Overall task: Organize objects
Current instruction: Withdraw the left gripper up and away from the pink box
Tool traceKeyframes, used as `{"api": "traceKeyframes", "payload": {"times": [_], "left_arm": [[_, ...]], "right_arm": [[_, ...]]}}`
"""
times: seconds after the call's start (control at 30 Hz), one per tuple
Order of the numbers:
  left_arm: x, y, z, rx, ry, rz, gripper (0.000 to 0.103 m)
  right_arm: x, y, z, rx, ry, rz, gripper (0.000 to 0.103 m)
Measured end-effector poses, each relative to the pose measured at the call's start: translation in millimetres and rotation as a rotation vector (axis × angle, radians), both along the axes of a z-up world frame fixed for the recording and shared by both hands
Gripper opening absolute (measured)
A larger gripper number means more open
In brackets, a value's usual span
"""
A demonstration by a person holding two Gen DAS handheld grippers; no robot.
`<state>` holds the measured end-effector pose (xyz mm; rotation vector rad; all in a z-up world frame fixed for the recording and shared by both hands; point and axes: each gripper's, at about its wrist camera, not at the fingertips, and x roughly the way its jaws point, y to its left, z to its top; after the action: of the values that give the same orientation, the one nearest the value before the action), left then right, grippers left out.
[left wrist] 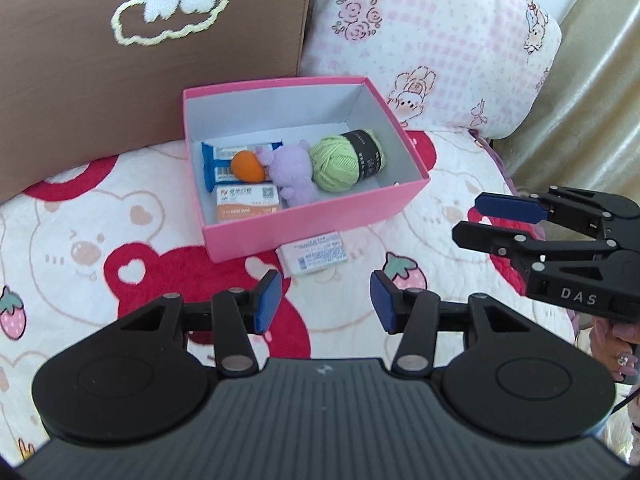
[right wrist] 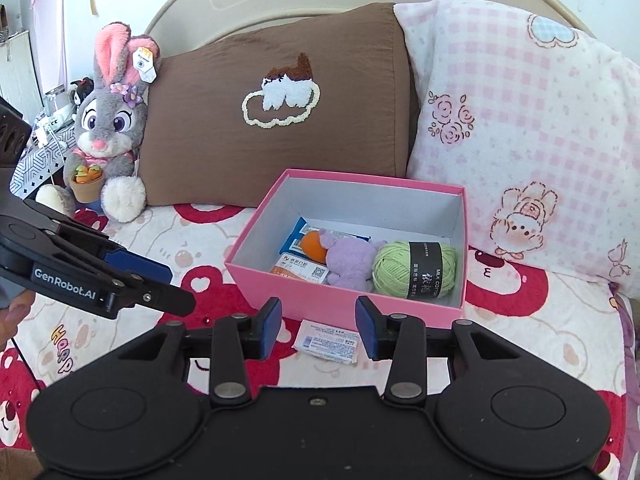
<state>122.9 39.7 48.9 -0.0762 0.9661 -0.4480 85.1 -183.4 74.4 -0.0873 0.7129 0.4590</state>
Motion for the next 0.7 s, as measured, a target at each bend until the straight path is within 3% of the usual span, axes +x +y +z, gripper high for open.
{"api": "traceKeyframes", "payload": {"times": [0.33,0.7], "left_arm": [[-27,8,-2,0.016,0.024,-0.010,0.048],[-48,2,-10,0.026,0.059,-0.022,0.053]], "right_arm": [[-27,4,-3,-0.009,0.005,0.023,0.048],[-54,9,-8,-0.034,0.025,0.027,0.062]]}}
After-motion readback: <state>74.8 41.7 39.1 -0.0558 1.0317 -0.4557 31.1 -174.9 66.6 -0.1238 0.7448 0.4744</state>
